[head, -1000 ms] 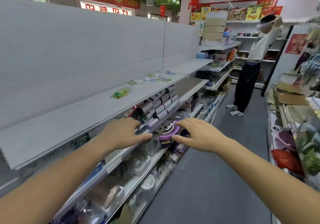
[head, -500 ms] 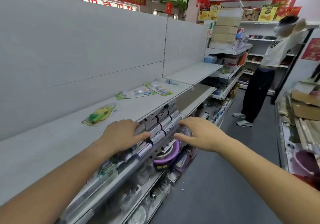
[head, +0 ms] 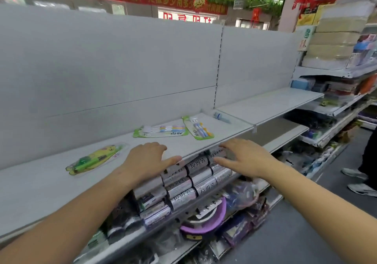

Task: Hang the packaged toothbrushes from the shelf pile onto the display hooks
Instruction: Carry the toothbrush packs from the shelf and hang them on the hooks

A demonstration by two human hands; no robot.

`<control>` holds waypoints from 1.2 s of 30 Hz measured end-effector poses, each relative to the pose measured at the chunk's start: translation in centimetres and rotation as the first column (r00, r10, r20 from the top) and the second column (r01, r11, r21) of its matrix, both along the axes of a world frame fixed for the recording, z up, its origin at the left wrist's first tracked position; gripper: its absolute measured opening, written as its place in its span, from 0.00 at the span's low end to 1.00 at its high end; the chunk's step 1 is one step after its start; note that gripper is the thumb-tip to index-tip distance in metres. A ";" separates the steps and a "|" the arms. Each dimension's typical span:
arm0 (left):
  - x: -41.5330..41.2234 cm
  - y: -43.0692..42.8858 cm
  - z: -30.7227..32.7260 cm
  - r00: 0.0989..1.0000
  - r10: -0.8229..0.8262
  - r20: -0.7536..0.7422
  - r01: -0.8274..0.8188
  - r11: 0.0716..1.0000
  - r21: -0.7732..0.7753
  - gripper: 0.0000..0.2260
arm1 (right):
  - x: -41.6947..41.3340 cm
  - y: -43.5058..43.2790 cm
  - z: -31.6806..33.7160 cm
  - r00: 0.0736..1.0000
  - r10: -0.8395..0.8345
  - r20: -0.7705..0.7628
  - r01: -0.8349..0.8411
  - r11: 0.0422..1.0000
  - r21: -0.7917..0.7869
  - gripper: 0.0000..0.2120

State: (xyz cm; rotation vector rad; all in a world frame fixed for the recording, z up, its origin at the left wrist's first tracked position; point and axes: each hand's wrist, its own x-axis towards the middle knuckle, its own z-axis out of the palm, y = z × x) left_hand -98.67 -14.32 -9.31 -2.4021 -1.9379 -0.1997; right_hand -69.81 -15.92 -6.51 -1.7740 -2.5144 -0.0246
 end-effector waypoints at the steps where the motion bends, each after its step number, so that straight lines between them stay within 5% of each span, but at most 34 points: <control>1: 0.2 0.5 0.1 0.999 0.032 0.002 -0.032 0.999 -0.014 0.59 | 0.5 1.6 -0.1 1.000 0.019 -0.003 -0.019 1.000 -0.003 0.42; 5: 0.5 3.2 -0.2 0.991 0.132 -0.018 -0.133 0.990 -0.055 0.37 | 0.9 7.3 -0.8 0.993 0.118 0.007 -0.118 0.993 -0.004 0.34; 22: 3.8 15.5 -0.9 0.963 0.243 0.116 -0.226 0.964 -0.140 0.20 | 1.8 24.2 -2.0 0.988 0.152 0.016 -0.152 0.988 -0.040 0.33; 28: 6.5 18.4 -1.4 0.910 0.380 0.168 -0.342 0.914 -0.217 0.30 | 4.7 29.3 -2.1 0.992 0.109 0.059 -0.107 0.994 -0.039 0.29; 33: 11.6 20.5 -1.7 0.878 0.476 0.050 -0.450 0.857 -0.249 0.30 | 6.9 34.1 -3.1 0.999 0.019 0.049 -0.016 0.997 -0.070 0.18; 36: 15.5 22.0 -1.5 0.835 0.550 -0.031 -0.541 0.809 -0.229 0.36 | 7.2 37.1 -3.5 0.997 0.002 0.072 0.006 0.994 -0.109 0.19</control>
